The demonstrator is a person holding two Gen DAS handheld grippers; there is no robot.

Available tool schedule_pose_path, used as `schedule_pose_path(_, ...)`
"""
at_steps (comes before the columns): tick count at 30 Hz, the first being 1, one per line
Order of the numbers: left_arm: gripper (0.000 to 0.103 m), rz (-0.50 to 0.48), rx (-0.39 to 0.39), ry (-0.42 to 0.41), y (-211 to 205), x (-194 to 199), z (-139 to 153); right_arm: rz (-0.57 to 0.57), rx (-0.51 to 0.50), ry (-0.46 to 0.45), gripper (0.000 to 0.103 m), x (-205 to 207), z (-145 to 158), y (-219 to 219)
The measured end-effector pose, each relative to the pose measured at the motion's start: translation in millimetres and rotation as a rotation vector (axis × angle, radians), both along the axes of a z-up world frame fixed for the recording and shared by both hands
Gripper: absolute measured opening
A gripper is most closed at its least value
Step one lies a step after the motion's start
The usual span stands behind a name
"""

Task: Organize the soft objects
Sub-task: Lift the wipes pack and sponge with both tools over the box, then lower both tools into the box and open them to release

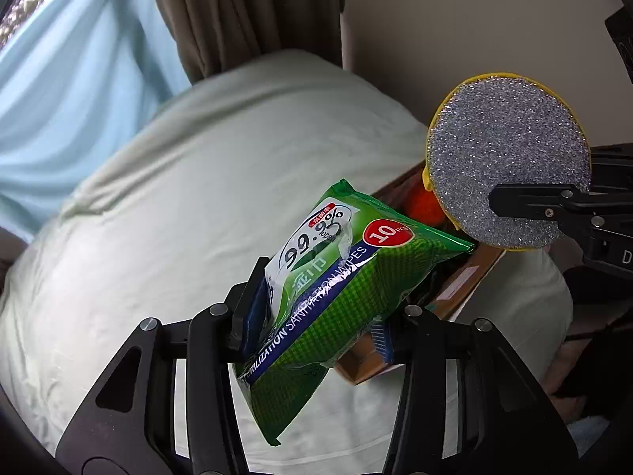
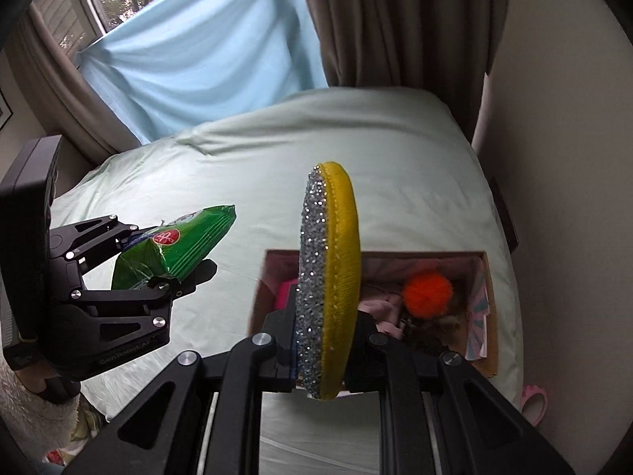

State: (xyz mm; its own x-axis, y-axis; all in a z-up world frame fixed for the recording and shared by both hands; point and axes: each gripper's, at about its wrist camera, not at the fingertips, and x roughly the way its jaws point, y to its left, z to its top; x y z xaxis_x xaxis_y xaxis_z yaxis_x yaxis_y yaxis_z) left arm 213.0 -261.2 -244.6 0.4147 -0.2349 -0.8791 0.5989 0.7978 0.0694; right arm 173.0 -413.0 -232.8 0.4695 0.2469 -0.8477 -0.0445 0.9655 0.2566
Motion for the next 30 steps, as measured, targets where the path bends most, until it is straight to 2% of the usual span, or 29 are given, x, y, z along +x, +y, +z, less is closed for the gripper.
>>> schedule_pose_path(10,0.041,0.062,0.083,0.159,-48,18,-82,-0.027,0.179,0.184,0.015,33,-85,-58)
schedule_pose_path(13,0.041,0.054,0.107,0.18,-55,18,-98,-0.044,0.241,0.238,0.015,41,-104,-68)
schedule_pose_path(15,0.043,0.044,0.111,0.163,-60,14,-99,-0.06,0.255,0.273,0.015,45,-112,-71)
schedule_pose_path(16,0.05,0.038,0.124,0.153,-62,14,-100,-0.067,0.25,0.292,0.016,47,-115,-72)
schedule_pose_path(17,0.073,0.034,0.14,0.152,-65,14,-101,-0.074,0.233,0.306,0.028,49,-118,-73)
schedule_pose_path(18,0.088,0.031,0.152,0.157,-66,13,-102,-0.089,0.205,0.311,0.041,49,-119,-75)
schedule_pose_path(19,0.103,0.029,0.148,0.156,-65,12,-100,-0.11,0.167,0.304,0.082,49,-118,-78)
schedule_pose_path(20,0.103,0.025,0.134,0.151,-64,11,-98,-0.124,0.144,0.29,0.103,48,-117,-82)
schedule_pose_path(30,0.103,0.033,0.1,0.166,-48,7,-83,-0.143,0.059,0.256,0.103,33,-102,-92)
